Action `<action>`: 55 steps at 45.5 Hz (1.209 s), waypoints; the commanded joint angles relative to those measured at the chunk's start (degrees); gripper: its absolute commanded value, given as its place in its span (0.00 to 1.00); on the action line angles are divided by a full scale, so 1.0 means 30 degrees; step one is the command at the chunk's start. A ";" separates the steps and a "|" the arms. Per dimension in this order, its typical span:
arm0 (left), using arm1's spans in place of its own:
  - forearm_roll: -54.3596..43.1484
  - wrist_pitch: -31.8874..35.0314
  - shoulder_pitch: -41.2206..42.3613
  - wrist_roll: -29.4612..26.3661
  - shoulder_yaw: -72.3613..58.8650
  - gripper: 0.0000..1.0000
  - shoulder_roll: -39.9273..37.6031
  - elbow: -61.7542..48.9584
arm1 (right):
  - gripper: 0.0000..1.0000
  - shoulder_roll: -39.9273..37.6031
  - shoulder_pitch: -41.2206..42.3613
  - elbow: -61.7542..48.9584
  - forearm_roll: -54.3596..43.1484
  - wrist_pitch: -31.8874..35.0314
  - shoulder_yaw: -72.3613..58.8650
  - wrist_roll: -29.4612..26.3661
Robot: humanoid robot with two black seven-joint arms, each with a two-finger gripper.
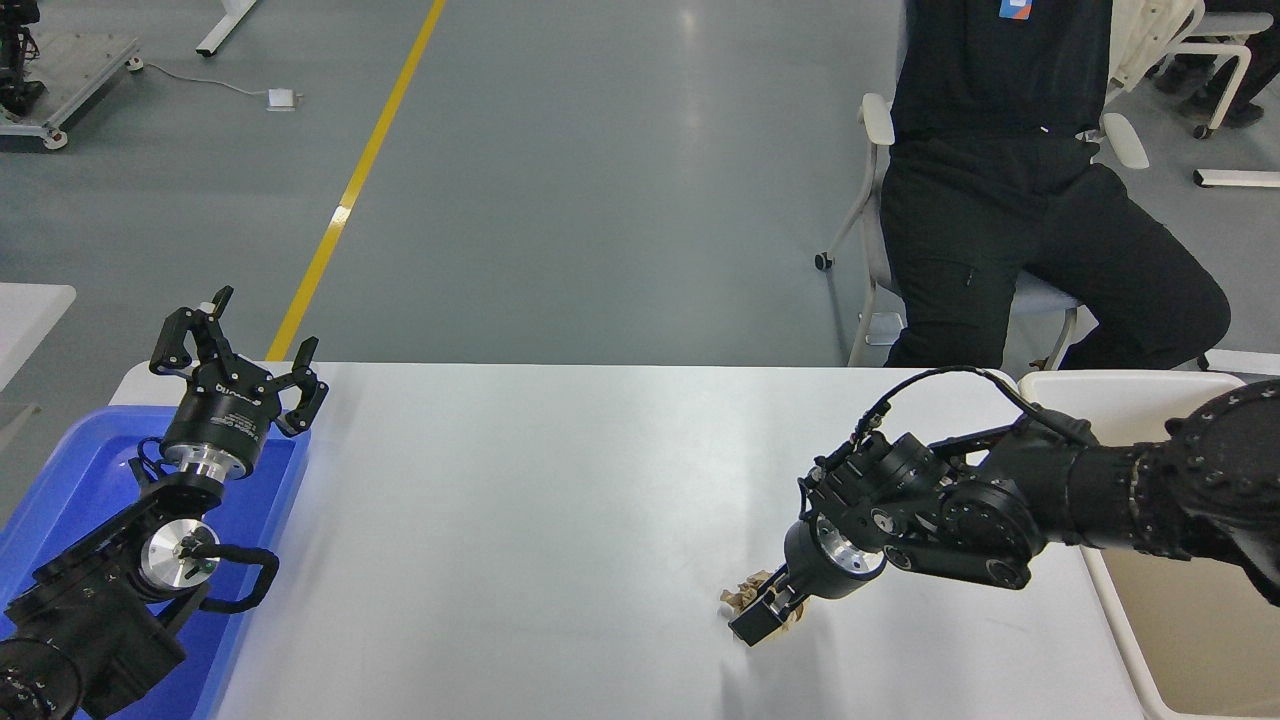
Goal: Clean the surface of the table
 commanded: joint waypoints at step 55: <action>0.0000 0.0000 0.0000 0.0000 0.0000 1.00 0.0005 0.0001 | 0.00 -0.1614 0.1604 0.0106 0.0549 -0.0750 0.4117 0.2670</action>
